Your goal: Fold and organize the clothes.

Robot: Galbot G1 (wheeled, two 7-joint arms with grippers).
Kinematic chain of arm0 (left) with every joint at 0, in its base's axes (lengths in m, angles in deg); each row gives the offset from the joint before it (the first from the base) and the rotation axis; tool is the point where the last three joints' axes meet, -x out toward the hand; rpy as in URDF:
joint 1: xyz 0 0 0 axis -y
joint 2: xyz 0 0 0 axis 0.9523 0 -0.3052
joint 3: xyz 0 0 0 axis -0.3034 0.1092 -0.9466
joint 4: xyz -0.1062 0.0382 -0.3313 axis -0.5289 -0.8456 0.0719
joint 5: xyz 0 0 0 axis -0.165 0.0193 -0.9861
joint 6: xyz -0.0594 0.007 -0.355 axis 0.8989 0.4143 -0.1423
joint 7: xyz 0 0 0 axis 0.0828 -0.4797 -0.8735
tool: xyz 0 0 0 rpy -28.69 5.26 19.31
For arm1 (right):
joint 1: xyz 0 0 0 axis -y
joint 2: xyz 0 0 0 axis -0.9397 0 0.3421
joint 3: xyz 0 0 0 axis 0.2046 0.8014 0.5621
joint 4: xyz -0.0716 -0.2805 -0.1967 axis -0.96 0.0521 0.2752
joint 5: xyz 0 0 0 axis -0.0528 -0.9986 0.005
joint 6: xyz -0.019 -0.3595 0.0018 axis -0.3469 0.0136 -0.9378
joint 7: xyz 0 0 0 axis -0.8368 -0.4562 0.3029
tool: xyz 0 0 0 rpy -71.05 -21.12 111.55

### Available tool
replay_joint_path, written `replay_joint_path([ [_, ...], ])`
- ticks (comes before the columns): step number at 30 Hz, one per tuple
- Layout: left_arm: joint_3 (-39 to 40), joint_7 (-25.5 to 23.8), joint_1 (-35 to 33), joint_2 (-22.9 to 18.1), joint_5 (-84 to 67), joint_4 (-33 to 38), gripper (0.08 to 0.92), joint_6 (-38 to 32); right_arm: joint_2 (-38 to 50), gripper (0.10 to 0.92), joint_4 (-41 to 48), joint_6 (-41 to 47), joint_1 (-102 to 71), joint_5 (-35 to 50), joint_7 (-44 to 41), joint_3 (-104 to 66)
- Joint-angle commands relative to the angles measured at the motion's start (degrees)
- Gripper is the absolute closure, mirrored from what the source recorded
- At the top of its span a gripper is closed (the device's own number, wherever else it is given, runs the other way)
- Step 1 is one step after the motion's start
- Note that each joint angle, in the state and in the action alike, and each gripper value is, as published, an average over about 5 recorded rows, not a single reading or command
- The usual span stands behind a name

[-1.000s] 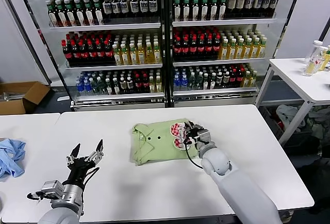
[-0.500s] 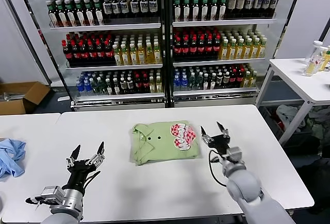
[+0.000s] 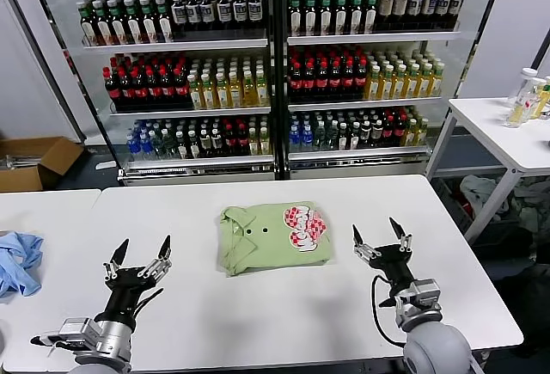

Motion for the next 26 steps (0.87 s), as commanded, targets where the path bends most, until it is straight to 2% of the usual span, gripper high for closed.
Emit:
replay_joint_path([
  [1, -0.4, -1.1, -1.6, 0.1, 1.6, 2.0, 0.177, 0.1, -0.3, 0.203, -4.5, -2.4, -5.6, -1.6, -0.1, -3.5],
  [26, -1.7, -4.3, -3.3, 0.2, 3.3, 3.2, 0.177, 0.1, -0.2, 0.203, -5.4, -0.4, -5.6, -6.4, 2.0, -2.8],
])
